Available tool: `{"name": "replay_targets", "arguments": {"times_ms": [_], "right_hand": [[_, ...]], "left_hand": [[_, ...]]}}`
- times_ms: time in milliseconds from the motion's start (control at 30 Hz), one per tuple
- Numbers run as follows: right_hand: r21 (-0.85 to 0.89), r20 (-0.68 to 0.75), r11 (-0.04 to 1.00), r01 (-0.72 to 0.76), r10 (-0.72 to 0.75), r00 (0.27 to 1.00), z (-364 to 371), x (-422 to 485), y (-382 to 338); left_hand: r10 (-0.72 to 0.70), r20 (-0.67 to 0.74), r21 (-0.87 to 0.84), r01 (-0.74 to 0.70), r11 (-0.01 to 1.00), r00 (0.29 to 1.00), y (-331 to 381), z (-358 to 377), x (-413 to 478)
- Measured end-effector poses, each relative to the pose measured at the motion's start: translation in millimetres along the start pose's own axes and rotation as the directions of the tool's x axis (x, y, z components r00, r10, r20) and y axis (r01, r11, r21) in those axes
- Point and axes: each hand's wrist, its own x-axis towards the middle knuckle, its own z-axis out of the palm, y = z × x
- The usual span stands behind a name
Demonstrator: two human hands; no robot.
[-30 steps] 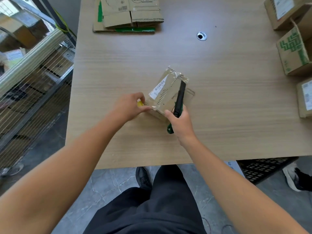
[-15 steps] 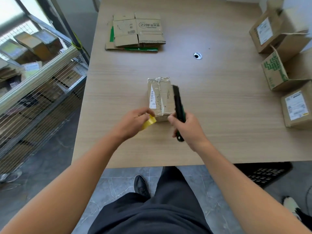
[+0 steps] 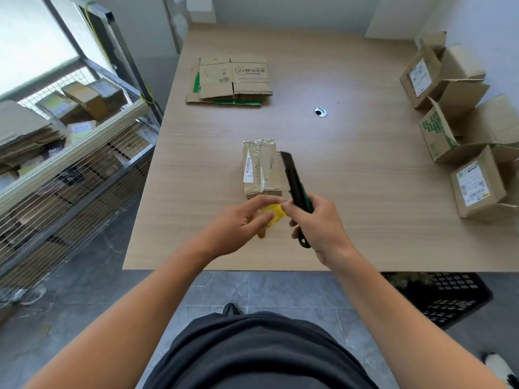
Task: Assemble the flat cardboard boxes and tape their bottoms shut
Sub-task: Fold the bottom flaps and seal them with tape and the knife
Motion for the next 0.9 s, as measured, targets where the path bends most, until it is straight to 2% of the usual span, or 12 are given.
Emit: {"name": "replay_targets", "arguments": {"times_ms": [67, 133, 233, 300, 367, 433, 500, 567, 733, 900], "right_hand": [[0.056, 0.034, 0.998, -0.029, 0.027, 0.999, -15, 0, -3], [0.157, 0.080, 0.985, -0.068, 0.056, 0.995, -27, -3, -4], [0.305, 0.149, 0.946, -0.109, 0.066, 0.987, -39, -7, -3], [0.333, 0.141, 0.940, -0.072, 0.026, 0.990, -45, -8, -4], [0.347, 0.061, 0.938, 0.006, -0.029, 0.998, -55, -4, -3], [0.361, -0.038, 0.931, 0.043, -0.032, 0.999, -68, 5, 2], [0.332, -0.070, 0.943, 0.013, 0.010, 0.998, -69, 15, 15], [0.307, -0.045, 0.950, -0.063, 0.080, 0.996, -57, 24, 29], [0.288, -0.063, 0.941, -0.180, 0.206, 0.977, -23, 65, 53], [0.187, -0.106, 0.959, -0.213, 0.235, 0.966, -2, 110, 84]], "left_hand": [[-0.053, 0.027, -0.170, 0.057, 0.984, 0.998, 7, 6, -5], [-0.079, 0.007, -0.388, 0.076, 0.918, 0.997, 14, 6, -10], [0.017, 0.005, -0.571, -0.012, 0.821, 1.000, 32, 12, -15], [0.081, -0.011, -0.593, -0.072, 0.802, 0.997, 41, 20, -18], [0.075, 0.005, -0.421, -0.066, 0.905, 0.997, 40, 15, -23], [-0.046, 0.046, -0.098, 0.050, 0.994, 0.998, 31, -7, -24], [-0.203, 0.010, 0.137, 0.199, 0.970, 0.979, 18, -37, -23], [-0.267, -0.021, 0.270, 0.263, 0.926, 0.963, 10, -59, -12], [-0.335, -0.058, 0.390, 0.331, 0.860, 0.940, -25, -77, 26], [-0.364, -0.055, 0.356, 0.359, 0.863, 0.930, -81, -85, 65]]}}
